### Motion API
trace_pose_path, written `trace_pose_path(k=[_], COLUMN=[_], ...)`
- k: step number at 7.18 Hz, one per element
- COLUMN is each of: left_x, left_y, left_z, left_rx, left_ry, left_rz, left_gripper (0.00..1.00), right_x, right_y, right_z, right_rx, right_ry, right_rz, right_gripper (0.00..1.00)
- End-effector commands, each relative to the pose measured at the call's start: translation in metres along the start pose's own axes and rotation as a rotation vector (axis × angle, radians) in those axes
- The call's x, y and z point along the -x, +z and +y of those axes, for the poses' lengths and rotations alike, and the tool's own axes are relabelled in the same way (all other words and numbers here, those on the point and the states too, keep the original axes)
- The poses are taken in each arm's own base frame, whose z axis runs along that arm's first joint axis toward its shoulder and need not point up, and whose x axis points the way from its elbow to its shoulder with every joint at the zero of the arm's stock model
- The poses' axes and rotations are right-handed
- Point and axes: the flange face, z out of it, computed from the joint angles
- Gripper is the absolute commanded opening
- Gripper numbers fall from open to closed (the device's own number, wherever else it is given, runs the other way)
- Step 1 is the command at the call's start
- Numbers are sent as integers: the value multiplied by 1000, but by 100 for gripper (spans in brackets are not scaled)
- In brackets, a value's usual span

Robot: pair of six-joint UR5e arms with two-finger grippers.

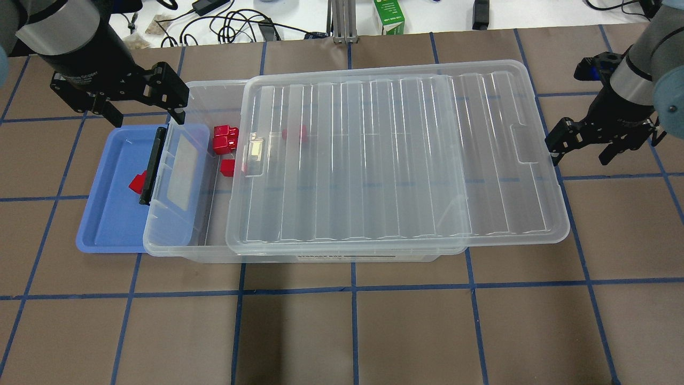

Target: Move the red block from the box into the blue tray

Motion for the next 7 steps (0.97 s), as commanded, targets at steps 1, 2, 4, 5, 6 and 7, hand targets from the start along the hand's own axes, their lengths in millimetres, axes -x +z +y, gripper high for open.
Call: trace_pose_path(k=[1,2,4,5,6,7], left_x=[0,0,0,0,0,0], left_y=[-2,0,-2,-1,-1,-2], left_z=[1,1,1,2,2,1], left_rx=[-5,0,-5,-3,-3,-5], left_ry=[2,2,2,2,2,2], left_rz=[0,1,0,0,0,0], left_gripper=[100,100,100,100,100,100], right_x=[30,44,74,76,84,95], right_y=[3,7,10,9,10,11], right_z=[-3,-5,-5,-5,-4,-3], right_rx=[-2,2,7,6,6,7], right_ry=[39,24,37,34,23,20], right_rz=[-14,-13,-5,-6,-29,-28], right_gripper=[100,100,100,100,100,100])
